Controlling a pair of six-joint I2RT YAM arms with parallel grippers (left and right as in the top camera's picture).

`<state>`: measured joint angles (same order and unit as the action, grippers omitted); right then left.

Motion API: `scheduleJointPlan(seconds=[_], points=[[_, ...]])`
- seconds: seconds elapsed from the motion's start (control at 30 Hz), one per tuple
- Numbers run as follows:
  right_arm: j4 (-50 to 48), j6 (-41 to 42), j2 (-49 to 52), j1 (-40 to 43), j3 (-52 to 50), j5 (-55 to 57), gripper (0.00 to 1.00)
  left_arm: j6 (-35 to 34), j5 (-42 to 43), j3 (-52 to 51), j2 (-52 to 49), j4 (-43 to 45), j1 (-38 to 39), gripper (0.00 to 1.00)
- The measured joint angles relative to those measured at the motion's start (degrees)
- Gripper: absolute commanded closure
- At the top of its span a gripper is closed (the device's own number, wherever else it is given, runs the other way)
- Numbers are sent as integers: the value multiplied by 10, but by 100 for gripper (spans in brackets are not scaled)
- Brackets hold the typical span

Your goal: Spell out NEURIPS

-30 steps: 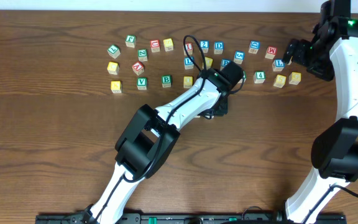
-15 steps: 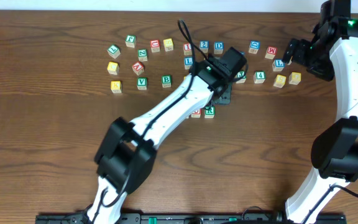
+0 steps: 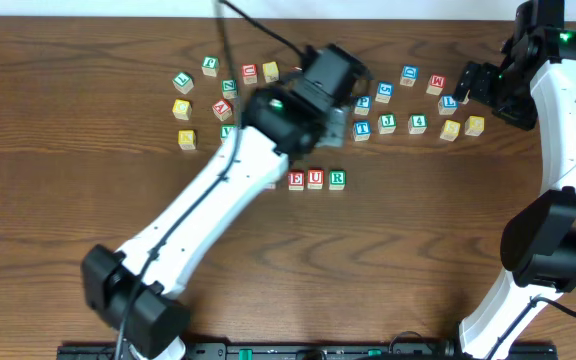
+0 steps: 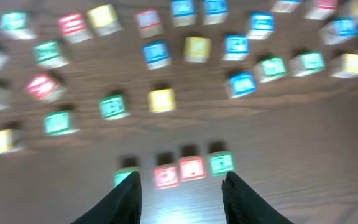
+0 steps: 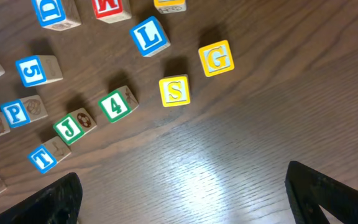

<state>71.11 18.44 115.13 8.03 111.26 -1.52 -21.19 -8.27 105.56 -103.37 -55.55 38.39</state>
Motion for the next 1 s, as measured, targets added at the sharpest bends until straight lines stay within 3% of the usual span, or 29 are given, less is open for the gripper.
scheduleJointPlan(seconds=[0.33,0.37,0.5,0.87,1.0], points=[[-1,-28,0,-1,0,-46,1,5,-11,1,13,-75,-128,58],[-2,-33,0,-2,0,-52,1,5,-11,1,13,-76,-135,44],[-2,-55,0,-12,0,-68,1,6,-11,1,13,-77,-163,35],[-5,-85,0,-82,0,-79,1,7,-11,1,13,-77,-192,17],[-5,-85,0,-108,0,-80,1,7,-11,1,13,-77,-192,16]])
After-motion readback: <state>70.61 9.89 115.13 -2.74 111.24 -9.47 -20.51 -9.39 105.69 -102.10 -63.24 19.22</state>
